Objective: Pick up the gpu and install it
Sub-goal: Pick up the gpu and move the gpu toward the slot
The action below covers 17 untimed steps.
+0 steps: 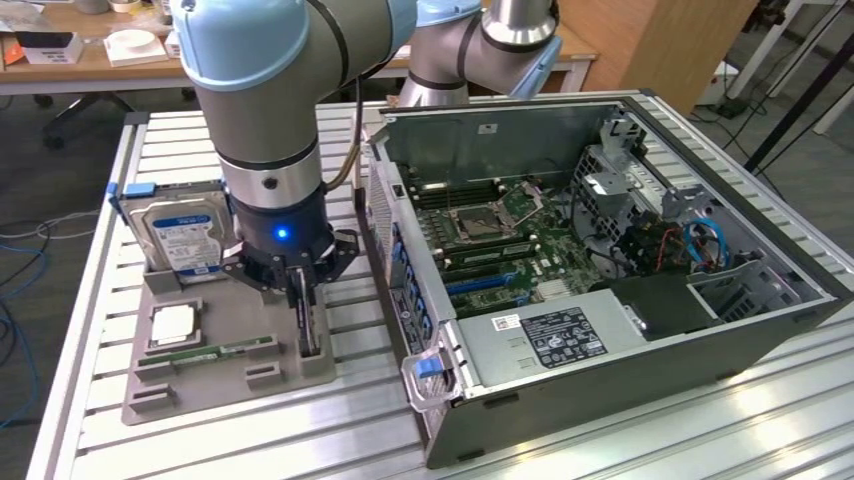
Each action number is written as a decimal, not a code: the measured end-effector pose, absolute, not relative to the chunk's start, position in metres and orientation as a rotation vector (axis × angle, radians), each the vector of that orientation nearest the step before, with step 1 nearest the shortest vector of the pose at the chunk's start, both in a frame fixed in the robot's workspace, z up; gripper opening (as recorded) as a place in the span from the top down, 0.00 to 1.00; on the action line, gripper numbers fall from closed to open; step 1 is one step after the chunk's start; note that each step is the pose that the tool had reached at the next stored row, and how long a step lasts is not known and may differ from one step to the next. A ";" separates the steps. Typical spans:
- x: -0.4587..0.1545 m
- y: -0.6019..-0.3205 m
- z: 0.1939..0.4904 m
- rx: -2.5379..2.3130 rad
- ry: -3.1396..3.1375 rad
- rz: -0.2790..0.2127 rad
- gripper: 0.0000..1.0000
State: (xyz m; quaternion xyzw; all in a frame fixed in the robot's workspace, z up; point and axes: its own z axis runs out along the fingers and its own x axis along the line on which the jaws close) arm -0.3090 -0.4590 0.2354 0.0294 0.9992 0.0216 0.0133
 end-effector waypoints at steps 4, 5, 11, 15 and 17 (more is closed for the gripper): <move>-0.309 -0.459 0.237 0.092 3.113 0.067 0.74; -0.309 -0.459 0.237 0.092 3.113 0.067 0.74; -0.309 -0.459 0.242 0.092 3.113 0.067 0.74; -0.309 -0.459 0.247 0.092 3.113 0.067 0.74; -0.309 -0.459 0.249 0.092 3.113 0.067 0.74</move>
